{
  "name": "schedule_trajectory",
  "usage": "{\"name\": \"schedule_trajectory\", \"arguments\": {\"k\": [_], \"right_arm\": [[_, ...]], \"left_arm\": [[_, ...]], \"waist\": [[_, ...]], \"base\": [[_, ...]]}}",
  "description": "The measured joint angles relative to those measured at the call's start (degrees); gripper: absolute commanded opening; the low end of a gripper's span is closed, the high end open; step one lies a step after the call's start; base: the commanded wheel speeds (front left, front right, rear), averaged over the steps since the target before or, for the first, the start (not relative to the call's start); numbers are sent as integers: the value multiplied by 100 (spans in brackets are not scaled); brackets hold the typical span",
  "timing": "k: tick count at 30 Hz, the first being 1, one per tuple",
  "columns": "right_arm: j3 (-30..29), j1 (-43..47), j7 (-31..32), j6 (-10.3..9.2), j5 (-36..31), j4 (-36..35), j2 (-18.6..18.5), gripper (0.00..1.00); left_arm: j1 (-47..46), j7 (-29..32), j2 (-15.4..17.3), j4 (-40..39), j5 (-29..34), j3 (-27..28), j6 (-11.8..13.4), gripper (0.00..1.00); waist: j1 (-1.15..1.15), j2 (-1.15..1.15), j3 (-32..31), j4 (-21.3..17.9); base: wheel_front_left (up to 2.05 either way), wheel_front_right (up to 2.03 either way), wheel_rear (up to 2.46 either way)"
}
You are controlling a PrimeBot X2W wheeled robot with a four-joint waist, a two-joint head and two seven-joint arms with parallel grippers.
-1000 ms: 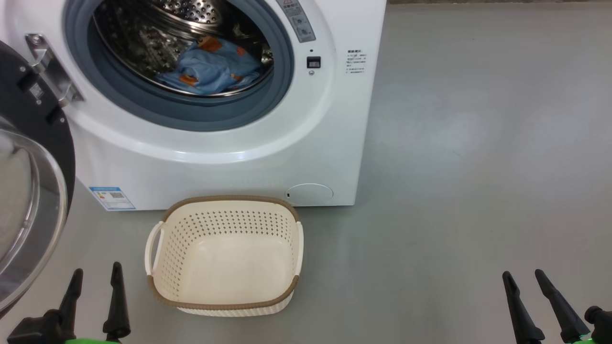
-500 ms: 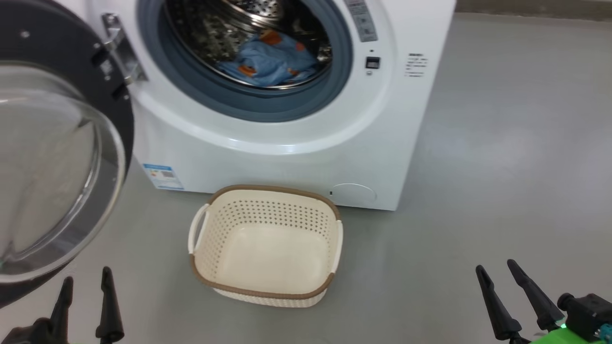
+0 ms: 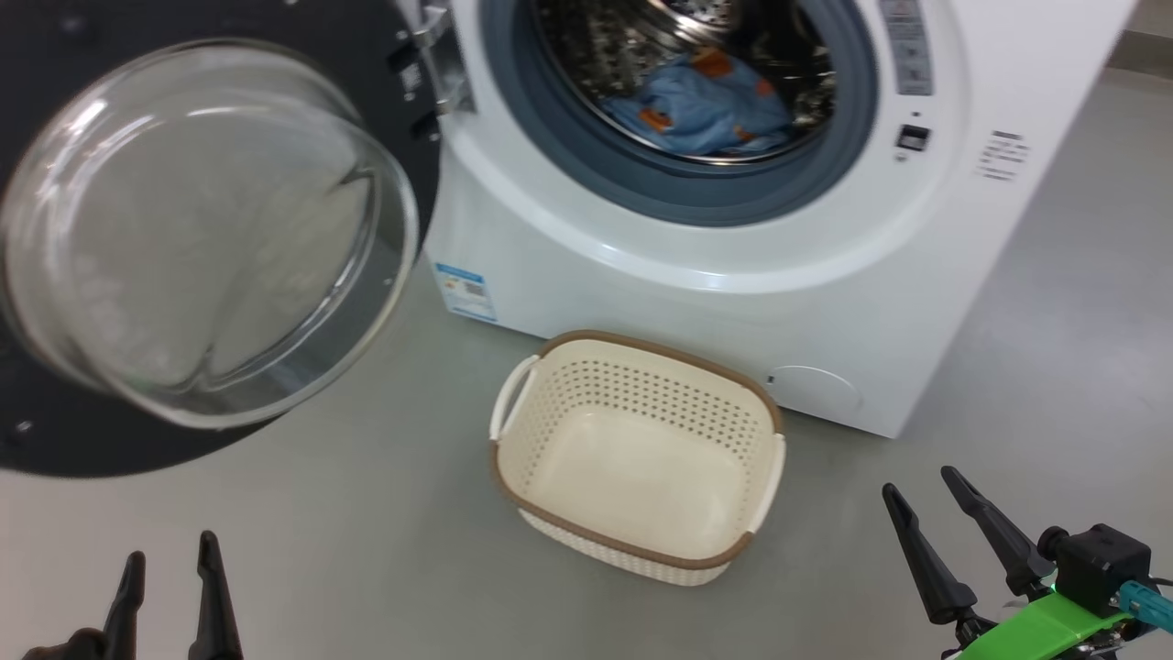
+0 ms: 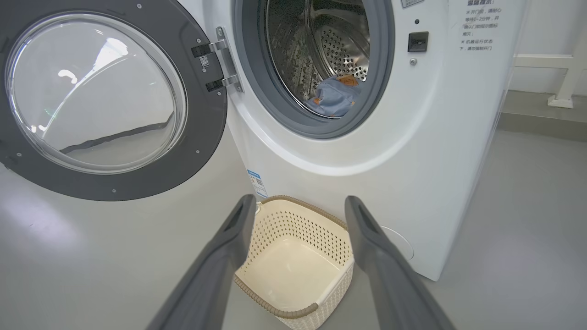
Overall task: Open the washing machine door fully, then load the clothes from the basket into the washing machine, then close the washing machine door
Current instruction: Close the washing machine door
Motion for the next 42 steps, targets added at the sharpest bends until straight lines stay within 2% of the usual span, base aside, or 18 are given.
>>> {"name": "schedule_trajectory", "arguments": {"k": [6,11,20,27,28,29,31,32,35,37,42], "right_arm": [[125,-54,0,0,57,64,-88,100],[480,-502,-1,0,103,148,-179,100],[893,-933,0,0,242,374,-268,100],[938,-976,0,0,307,405,-288,100],[915,-968,0,0,307,404,-281,100],[876,-959,0,0,307,401,-268,100],[748,-907,0,0,307,377,-214,100],[693,-861,0,0,307,365,-193,100],[485,-609,0,0,302,324,-111,100],[343,-438,0,0,290,287,-38,100],[9,-94,0,0,212,155,145,100]], "left_arm": [[2,0,-9,-3,-170,10,0,100],[43,0,-10,-152,-365,47,68,100],[241,0,-14,-450,-615,16,298,100],[252,0,-14,-592,-742,21,360,100],[252,0,-15,-616,-770,45,354,68],[249,0,-22,-651,-801,101,339,44],[228,0,-32,-740,-803,272,265,10],[200,0,-33,-793,-800,377,235,0],[-70,0,-7,-916,-695,682,107,0],[-386,-1,127,-962,-676,811,51,0],[-1311,-1,790,-943,-916,987,22,0]], "waist": [[1,0,40,541],[0,0,128,847],[0,0,311,996],[0,0,287,985],[0,0,279,980],[0,0,269,975],[1,0,253,962],[0,0,244,956],[0,0,222,933],[0,0,206,916],[0,0,134,871]], "base": [[0,0,0],[0,0,0],[0,0,0],[0,0,0],[0,0,0],[0,0,0],[0,0,0],[0,0,0],[0,0,0],[0,0,0],[0,0,0]]}}
